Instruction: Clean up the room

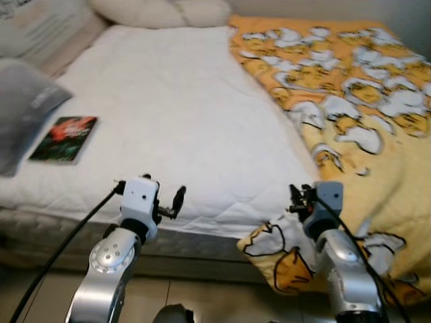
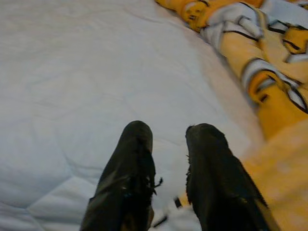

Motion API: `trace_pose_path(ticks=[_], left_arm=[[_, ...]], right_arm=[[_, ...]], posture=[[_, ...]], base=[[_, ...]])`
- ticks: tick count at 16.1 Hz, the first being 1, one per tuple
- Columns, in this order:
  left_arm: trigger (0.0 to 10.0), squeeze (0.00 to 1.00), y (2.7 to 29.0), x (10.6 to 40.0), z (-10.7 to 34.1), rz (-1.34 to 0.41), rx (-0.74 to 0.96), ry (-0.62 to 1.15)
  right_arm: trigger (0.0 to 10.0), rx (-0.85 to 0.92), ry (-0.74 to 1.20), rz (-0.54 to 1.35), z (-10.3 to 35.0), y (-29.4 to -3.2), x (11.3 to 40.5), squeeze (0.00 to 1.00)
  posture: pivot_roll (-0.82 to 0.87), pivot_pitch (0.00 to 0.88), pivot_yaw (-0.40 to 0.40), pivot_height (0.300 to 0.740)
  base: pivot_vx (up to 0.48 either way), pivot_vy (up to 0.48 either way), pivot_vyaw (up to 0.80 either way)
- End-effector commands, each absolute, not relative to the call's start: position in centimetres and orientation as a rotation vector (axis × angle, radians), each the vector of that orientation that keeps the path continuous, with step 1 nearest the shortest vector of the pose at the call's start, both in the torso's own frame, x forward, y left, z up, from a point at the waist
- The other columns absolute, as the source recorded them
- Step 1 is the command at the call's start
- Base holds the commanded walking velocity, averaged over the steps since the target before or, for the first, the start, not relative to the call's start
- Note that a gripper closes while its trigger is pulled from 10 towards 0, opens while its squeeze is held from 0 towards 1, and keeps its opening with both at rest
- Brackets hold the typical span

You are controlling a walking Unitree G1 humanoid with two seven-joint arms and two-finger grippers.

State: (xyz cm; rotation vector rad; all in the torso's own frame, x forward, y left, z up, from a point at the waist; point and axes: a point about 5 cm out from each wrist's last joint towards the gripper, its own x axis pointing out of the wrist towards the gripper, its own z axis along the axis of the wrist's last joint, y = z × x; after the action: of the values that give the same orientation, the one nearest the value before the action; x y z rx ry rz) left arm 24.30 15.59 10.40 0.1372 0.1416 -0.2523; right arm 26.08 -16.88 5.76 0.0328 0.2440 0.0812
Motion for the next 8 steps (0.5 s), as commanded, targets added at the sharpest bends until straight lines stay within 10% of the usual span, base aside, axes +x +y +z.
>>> trace_pose_path(ticks=[1, 4, 5, 8], left_arm=[[10.0, 0.0, 15.98, 24.54, 10.38, -0.232, 0.14, 0.139], [10.0, 0.0, 15.96, 24.65, 10.46, -0.224, 0.137, 0.128], [10.0, 0.0, 15.92, 24.63, 10.45, -0.224, 0.135, 0.126], [10.0, 0.0, 15.77, 24.4, 10.35, -0.224, 0.122, 0.123]], right_arm=[[10.0, 0.011, 0.246, 0.101, 5.9, -16.22, 25.98, 1.0], [10.0, 0.003, 0.304, 0.075, 5.67, -16.34, 26.01, 0.91], [10.0, -0.002, 0.305, 0.076, 5.78, -16.29, 25.98, 0.0], [10.0, -0.035, 0.312, 0.097, 6.03, -15.82, 25.98, 0.0]], posture=[[0.1, 0.0, 0.029, 0.74], [0.11, 0.0, 0.022, 0.74], [0.11, 0.0, 0.02, 0.74], [0.11, 0.0, 0.016, 0.74]], base=[[0.281, 0.0, 0.0], [0.296, 0.0, -0.52], [0.292, 0.0, -0.78], [0.299, 0.0, 0.0]])
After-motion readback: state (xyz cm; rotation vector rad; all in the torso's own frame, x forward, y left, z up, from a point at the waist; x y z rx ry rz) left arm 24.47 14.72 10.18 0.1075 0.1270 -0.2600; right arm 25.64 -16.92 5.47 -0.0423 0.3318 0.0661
